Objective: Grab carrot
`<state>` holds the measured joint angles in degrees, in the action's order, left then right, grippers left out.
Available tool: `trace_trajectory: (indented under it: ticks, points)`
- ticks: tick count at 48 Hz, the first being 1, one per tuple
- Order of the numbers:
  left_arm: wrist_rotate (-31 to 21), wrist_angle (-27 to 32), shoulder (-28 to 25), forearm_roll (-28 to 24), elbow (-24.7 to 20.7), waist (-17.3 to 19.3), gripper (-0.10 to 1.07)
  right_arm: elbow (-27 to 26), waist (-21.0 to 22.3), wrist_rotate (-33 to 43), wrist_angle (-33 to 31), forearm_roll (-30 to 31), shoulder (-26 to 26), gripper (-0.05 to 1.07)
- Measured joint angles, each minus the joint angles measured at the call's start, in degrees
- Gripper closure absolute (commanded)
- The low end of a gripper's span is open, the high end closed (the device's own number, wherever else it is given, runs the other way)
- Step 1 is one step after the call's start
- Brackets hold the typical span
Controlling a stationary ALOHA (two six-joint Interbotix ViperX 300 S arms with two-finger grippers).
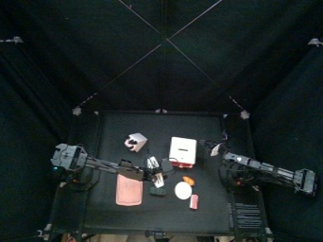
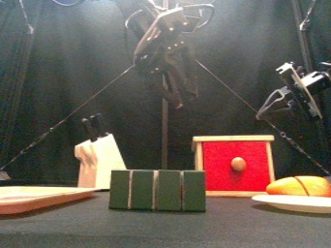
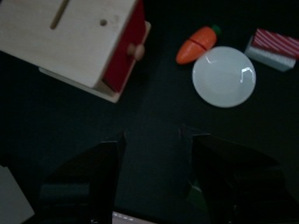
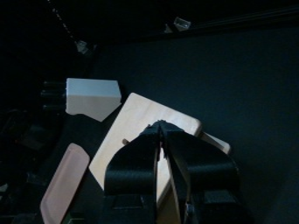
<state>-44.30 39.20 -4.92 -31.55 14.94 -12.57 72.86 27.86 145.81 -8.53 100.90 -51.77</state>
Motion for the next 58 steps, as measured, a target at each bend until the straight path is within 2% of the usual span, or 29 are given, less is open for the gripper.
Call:
trace_trajectory:
  ticks: [9, 28, 37, 45, 51, 58]
  points:
    - [0.2, -0.4, 0.6, -0.4, 2.9, -1.8, 0.10, 0.0, 0.0, 0.0, 4.0, 1.0, 0.0, 0.54]
    - [0.6, -1.1, 0.7, -1.6, 7.1, -4.7, 0.10, -1.8, -1.6, 0.1, 19.2, 5.4, -2.1, 0.53]
    - [0.5, -2.8, 1.1, -1.3, 9.0, -5.4, 0.10, -5.1, -4.4, 0.1, 21.2, 6.3, -3.4, 0.52]
    - [0.4, -7.0, 3.9, -1.1, 12.5, -6.6, 0.10, -9.5, -7.7, 0.0, 21.8, 8.1, -3.1, 0.52]
    - [0.4, -9.1, 6.4, -1.1, 15.8, -6.5, 0.10, -13.2, -8.3, 0.1, 22.0, 8.5, -0.7, 0.52]
    - [0.7, -10.5, 9.4, -1.7, 19.8, -6.4, 0.10, -17.2, -8.3, 0.3, 22.5, 8.5, 6.0, 0.52]
